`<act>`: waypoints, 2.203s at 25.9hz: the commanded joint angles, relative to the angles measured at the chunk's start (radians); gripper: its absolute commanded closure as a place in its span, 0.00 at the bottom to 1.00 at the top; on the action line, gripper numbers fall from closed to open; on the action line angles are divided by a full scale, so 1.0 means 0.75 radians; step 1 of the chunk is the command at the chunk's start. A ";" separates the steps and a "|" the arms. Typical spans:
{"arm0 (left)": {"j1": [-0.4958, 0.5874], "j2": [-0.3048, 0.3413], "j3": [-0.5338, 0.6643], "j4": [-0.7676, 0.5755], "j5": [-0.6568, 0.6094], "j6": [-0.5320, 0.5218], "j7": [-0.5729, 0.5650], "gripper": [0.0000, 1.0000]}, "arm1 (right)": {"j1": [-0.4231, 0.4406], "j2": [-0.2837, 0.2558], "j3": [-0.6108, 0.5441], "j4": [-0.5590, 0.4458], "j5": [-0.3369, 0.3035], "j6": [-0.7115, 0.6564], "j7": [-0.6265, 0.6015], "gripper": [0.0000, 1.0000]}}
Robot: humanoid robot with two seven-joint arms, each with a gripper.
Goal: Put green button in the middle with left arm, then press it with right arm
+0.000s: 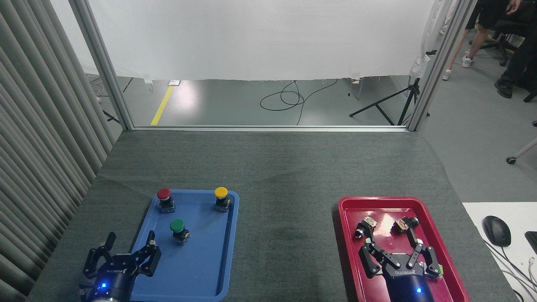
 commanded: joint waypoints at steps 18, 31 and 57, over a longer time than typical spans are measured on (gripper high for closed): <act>0.008 0.004 -0.014 -0.032 0.016 -0.038 0.009 0.00 | -0.002 0.008 -0.021 0.000 -0.005 -0.025 0.002 0.00; 0.012 0.014 -0.070 -0.016 0.016 -0.045 0.009 0.01 | 0.008 0.002 -0.008 0.002 -0.007 -0.021 -0.006 0.00; 0.008 0.106 -0.158 0.001 0.028 -0.047 0.017 0.01 | 0.004 -0.013 0.030 0.000 0.001 0.034 0.002 0.00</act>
